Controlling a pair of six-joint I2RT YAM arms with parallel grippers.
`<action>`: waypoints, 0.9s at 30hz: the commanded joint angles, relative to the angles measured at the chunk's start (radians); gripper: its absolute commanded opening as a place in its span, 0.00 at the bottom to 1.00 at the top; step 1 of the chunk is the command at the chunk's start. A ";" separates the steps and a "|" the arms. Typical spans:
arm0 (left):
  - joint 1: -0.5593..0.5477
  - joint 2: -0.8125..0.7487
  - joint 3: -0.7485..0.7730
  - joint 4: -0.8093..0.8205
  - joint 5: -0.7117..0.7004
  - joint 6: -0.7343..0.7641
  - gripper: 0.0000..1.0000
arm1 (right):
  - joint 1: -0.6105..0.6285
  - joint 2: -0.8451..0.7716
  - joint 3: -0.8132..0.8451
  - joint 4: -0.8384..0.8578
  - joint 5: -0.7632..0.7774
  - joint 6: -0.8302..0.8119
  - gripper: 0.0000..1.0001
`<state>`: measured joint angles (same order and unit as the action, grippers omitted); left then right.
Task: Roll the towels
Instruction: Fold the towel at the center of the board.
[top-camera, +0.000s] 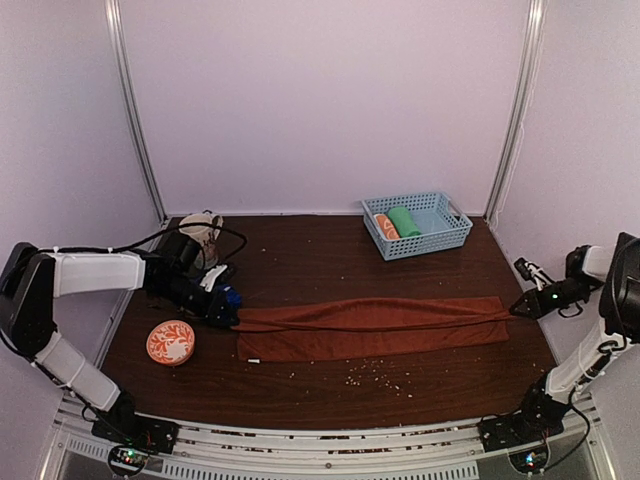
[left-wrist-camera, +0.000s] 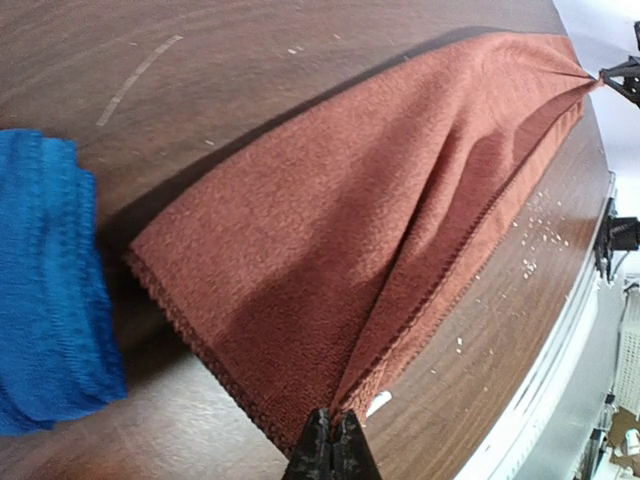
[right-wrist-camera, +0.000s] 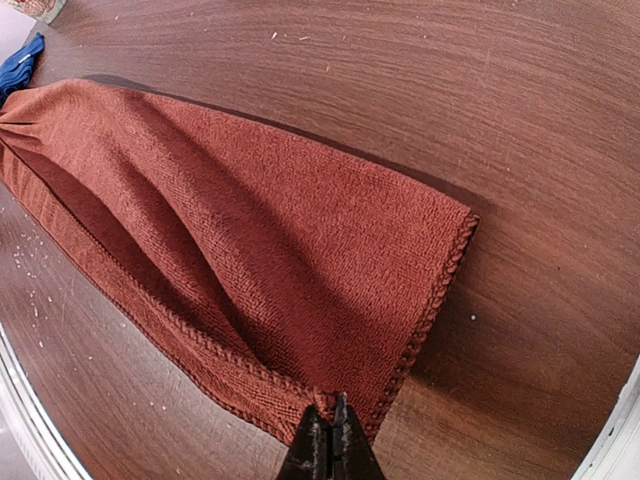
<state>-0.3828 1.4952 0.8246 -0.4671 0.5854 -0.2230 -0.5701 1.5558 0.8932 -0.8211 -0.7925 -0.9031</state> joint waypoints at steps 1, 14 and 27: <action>-0.032 -0.008 -0.012 -0.027 0.056 0.013 0.00 | -0.032 0.012 0.021 -0.042 -0.017 -0.053 0.00; -0.067 0.030 0.018 -0.113 -0.112 -0.023 0.00 | -0.073 0.112 0.044 -0.217 -0.063 -0.270 0.00; -0.067 -0.069 0.007 -0.107 -0.150 -0.051 0.00 | -0.122 0.121 0.053 -0.303 -0.060 -0.375 0.00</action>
<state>-0.4465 1.4452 0.8268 -0.5743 0.4492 -0.2573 -0.6609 1.6741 0.9432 -1.0832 -0.8455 -1.2140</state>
